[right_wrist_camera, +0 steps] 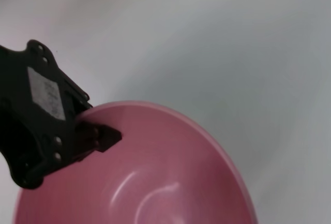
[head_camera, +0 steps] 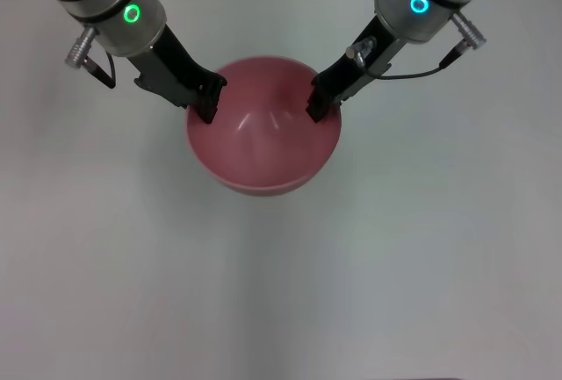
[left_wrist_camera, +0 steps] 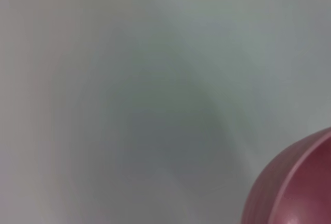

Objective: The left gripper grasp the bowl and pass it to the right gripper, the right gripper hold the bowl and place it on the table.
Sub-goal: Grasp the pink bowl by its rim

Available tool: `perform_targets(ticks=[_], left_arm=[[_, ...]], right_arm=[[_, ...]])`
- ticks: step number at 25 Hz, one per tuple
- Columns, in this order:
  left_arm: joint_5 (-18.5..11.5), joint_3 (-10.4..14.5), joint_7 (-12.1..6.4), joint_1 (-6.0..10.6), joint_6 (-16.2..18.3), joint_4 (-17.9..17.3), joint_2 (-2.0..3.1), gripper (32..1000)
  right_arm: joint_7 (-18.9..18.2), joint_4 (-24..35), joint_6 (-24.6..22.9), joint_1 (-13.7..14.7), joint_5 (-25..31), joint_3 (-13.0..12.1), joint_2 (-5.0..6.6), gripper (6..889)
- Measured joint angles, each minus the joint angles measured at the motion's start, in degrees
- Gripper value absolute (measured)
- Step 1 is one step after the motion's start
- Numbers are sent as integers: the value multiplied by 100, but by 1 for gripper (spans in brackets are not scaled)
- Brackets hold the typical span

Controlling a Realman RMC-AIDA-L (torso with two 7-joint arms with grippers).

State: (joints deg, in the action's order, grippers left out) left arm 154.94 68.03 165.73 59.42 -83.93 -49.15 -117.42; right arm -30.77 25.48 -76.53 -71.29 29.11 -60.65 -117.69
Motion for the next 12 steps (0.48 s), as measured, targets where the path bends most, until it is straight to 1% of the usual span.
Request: perform_targets(ticks=[9, 12], left_arm=[[-1, 0, -14, 1, -1, 12, 0, 52], [-1, 0, -19, 0, -3, 14, 0, 55]], right_arm=[[-52, 0, -4, -56, -13, -60, 1, 128], [-61, 0, -6, -57, -13, -62, 1, 108]])
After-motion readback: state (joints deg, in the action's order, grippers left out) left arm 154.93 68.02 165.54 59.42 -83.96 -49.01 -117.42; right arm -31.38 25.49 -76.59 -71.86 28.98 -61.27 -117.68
